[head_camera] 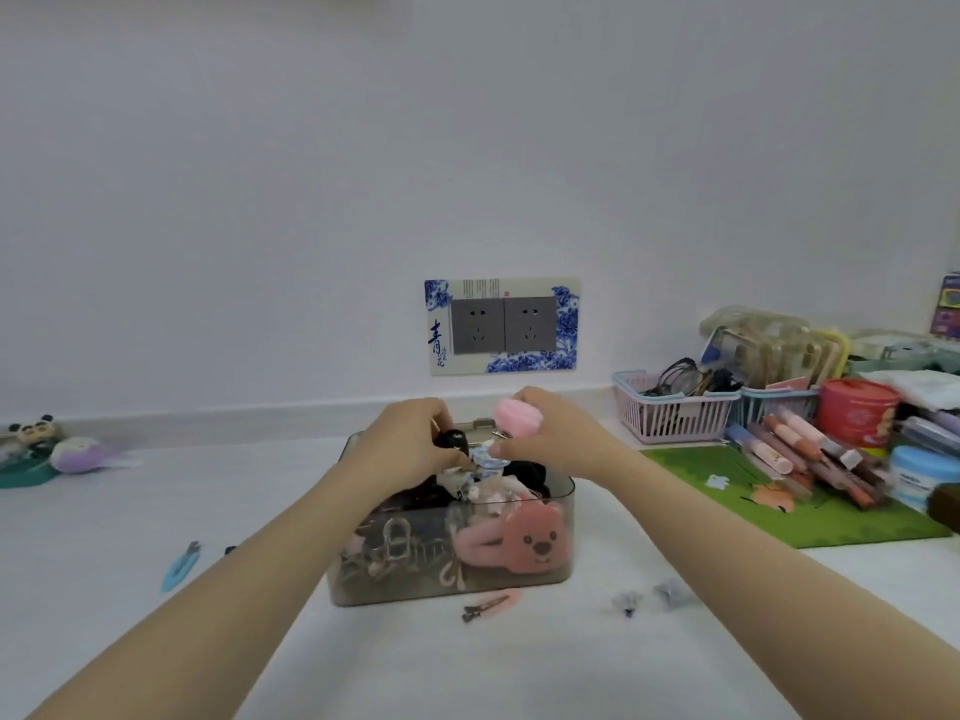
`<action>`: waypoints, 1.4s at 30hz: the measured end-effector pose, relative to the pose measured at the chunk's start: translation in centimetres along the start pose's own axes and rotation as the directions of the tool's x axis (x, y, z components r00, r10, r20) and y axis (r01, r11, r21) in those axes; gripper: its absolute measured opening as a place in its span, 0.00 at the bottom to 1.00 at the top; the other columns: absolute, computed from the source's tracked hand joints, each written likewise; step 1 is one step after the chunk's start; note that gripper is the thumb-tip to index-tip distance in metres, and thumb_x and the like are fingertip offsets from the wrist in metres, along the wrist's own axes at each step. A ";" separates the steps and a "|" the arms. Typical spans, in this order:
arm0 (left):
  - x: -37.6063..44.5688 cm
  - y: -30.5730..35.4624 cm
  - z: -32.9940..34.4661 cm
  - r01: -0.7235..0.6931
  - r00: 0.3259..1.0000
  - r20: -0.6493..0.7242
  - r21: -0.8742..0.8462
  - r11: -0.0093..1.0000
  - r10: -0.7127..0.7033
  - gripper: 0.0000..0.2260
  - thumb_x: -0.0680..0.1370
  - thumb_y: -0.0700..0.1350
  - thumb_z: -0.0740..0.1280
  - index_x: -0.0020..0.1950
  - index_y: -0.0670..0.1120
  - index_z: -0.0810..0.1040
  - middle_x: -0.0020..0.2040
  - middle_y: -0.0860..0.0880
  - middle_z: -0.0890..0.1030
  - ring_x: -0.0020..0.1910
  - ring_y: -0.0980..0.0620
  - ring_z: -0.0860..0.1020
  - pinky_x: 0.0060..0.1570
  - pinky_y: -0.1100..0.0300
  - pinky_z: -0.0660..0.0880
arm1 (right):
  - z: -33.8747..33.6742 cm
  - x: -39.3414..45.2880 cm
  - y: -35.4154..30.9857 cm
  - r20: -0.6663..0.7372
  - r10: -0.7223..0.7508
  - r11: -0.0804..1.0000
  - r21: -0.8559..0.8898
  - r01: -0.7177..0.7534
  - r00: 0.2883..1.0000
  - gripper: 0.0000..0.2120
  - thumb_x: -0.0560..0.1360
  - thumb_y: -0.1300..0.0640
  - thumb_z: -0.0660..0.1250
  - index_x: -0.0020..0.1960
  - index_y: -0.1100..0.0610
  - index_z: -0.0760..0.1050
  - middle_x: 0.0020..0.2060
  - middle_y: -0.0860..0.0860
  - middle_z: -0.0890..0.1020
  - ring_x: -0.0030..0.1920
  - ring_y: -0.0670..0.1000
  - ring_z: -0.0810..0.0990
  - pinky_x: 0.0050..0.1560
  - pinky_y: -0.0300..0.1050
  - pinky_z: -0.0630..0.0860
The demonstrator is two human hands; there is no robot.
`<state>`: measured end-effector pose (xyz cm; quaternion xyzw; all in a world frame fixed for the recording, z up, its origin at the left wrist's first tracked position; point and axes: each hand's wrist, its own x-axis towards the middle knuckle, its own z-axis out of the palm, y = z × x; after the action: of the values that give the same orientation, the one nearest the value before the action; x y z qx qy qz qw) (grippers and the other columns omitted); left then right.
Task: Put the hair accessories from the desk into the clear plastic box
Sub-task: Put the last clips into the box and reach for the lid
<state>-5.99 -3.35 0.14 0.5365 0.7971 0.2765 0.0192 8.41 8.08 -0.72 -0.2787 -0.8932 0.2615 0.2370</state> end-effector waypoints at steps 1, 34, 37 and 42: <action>0.6 -0.5 0.0 0.006 1.000 0.028 0.017 1.000 -0.007 0.12 0.68 0.50 0.74 0.47 0.48 0.76 0.41 0.53 0.78 0.39 0.52 0.76 0.46 0.52 0.76 | 0.6 0.8 0.0 0.006 -0.010 0.999 -0.043 0.010 1.000 0.24 0.68 0.49 0.71 0.61 0.53 0.69 0.50 0.51 0.77 0.47 0.52 0.75 0.40 0.41 0.71; 0.9 -2.8 1.0 -0.116 0.993 0.029 -0.037 0.993 0.117 0.16 0.79 0.45 0.60 0.67 0.52 0.72 0.63 0.54 0.76 0.56 0.57 0.75 0.48 0.70 0.62 | 3.0 3.9 -1.1 0.216 -0.022 0.985 -0.160 0.058 0.976 0.24 0.80 0.56 0.50 0.75 0.50 0.53 0.73 0.52 0.64 0.71 0.53 0.65 0.70 0.46 0.60; 0.4 -2.6 1.6 -0.100 0.989 0.101 -0.107 0.989 0.111 0.16 0.78 0.44 0.61 0.67 0.51 0.72 0.62 0.52 0.77 0.52 0.56 0.75 0.53 0.63 0.71 | 2.8 2.9 -1.3 0.152 -0.036 0.968 -0.242 0.073 0.988 0.21 0.78 0.59 0.55 0.71 0.53 0.64 0.66 0.56 0.74 0.63 0.55 0.73 0.60 0.45 0.68; 0.5 -2.4 1.7 -0.052 0.997 0.050 -0.243 0.969 0.066 0.16 0.76 0.40 0.63 0.63 0.49 0.76 0.60 0.49 0.79 0.52 0.54 0.77 0.50 0.65 0.73 | 2.8 2.3 -1.2 -0.016 -0.016 0.995 -0.099 0.014 1.000 0.15 0.76 0.58 0.63 0.62 0.53 0.76 0.57 0.54 0.81 0.52 0.52 0.79 0.47 0.35 0.73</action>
<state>-7.61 -2.86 -2.30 0.5614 0.7403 0.3561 0.0993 4.68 7.74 -1.43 -0.2856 -0.9051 0.2125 0.2325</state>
